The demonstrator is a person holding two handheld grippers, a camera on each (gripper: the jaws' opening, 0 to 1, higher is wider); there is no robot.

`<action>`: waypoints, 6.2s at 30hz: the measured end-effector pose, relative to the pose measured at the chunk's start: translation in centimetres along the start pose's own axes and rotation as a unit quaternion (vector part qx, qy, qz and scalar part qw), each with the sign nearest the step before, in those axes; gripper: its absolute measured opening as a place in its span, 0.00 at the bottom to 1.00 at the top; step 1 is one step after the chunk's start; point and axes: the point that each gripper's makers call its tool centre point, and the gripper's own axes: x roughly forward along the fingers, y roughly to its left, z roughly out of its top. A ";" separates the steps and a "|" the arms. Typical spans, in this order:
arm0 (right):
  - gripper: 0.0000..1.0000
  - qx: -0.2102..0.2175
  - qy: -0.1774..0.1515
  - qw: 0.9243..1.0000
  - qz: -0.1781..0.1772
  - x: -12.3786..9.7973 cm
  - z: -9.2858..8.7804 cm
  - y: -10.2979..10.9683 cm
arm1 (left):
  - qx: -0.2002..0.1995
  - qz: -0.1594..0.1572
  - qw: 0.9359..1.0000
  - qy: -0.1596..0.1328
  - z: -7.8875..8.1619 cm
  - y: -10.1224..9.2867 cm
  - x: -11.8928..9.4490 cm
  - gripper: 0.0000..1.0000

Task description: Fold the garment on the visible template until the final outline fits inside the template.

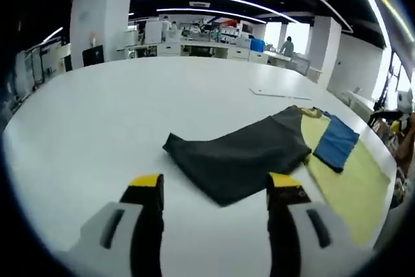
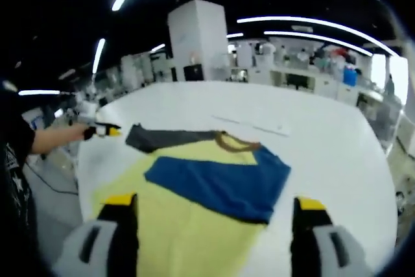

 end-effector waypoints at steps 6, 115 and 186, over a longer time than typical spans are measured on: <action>0.99 -0.007 0.001 1.000 0.005 -1.3 -0.7 1.4 | 0.008 0.014 1.000 0.010 -0.7 0.2 1.0 0.50; 0.99 0.015 0.041 0.999 0.007 -3.9 -7.9 5.0 | -0.072 -0.187 0.978 -0.056 13.7 -26.4 6.0 0.00; 0.91 0.015 0.080 0.997 -0.008 -2.2 -8.8 3.3 | 0.141 -0.286 0.947 -0.028 4.5 -36.2 8.1 0.91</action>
